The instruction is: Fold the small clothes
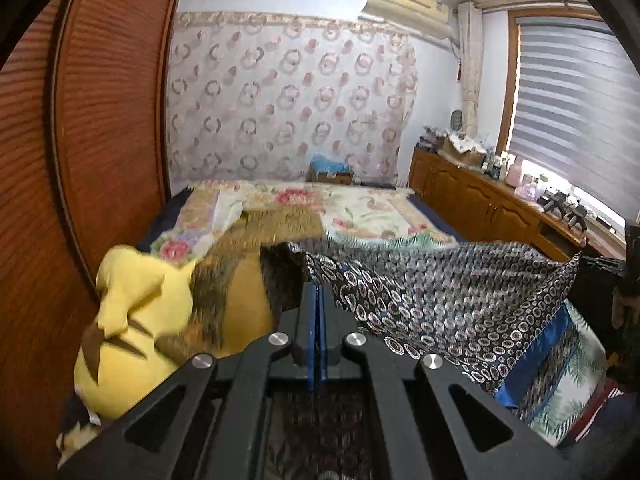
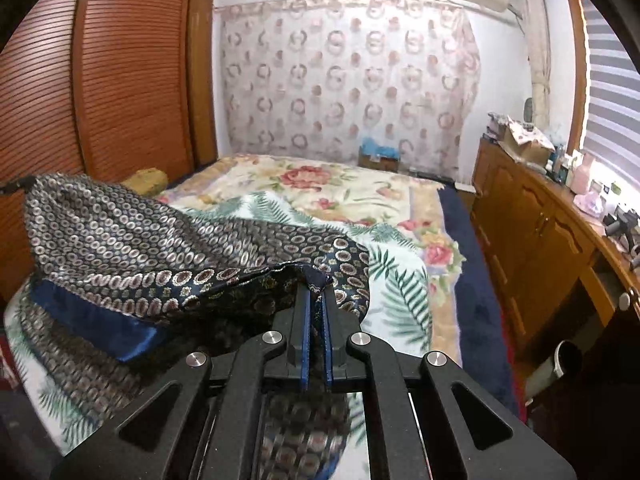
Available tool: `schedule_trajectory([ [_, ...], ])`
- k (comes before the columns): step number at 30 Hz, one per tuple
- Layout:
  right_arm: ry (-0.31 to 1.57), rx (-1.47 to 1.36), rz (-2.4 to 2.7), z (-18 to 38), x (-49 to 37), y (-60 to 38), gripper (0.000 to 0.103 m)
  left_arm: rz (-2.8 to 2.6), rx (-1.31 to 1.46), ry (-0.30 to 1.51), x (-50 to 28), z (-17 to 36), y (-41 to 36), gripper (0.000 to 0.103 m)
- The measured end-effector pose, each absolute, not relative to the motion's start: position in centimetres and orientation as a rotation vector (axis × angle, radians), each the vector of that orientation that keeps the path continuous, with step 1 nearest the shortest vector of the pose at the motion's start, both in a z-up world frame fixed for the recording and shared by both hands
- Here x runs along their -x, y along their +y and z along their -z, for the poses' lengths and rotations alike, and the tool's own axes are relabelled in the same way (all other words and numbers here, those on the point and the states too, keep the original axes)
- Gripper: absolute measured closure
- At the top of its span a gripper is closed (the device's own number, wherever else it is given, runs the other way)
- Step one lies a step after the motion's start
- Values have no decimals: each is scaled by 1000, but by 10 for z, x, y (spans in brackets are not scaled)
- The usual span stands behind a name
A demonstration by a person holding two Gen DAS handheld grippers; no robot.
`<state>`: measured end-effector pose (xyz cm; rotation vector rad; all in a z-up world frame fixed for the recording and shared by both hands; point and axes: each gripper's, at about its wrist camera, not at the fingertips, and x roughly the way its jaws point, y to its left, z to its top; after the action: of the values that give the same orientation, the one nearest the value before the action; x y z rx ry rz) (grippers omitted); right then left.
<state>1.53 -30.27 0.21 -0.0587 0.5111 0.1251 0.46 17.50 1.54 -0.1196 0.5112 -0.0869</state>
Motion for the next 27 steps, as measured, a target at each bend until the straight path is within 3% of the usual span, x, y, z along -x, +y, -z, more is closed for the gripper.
schedule_trajectory([
  [6, 553, 77, -128, 20, -2, -293, 100, 67, 153, 595, 9, 24, 176, 103],
  [11, 640, 86, -75, 48, -3, -292, 76, 58, 153, 656, 13, 48, 170, 103],
  [13, 664, 61, -59, 56, 0, -298, 61, 57, 154, 664, 12, 52, 169, 103],
  [15, 684, 44, -48, 65, 6, -302, 55, 60, 156, 662, 15, 55, 170, 103],
  [23, 805, -37, -19, 101, -2, -304, 56, 72, 152, 655, 14, 55, 164, 103],
  [24, 797, -30, -10, 100, -2, -302, 64, 73, 153, 654, 14, 55, 165, 103],
  [25, 797, -26, -10, 100, -2, -302, 82, 74, 155, 653, 14, 55, 165, 103],
  [27, 803, -24, -39, 100, -1, -299, 99, 74, 160, 649, 14, 55, 166, 103],
])
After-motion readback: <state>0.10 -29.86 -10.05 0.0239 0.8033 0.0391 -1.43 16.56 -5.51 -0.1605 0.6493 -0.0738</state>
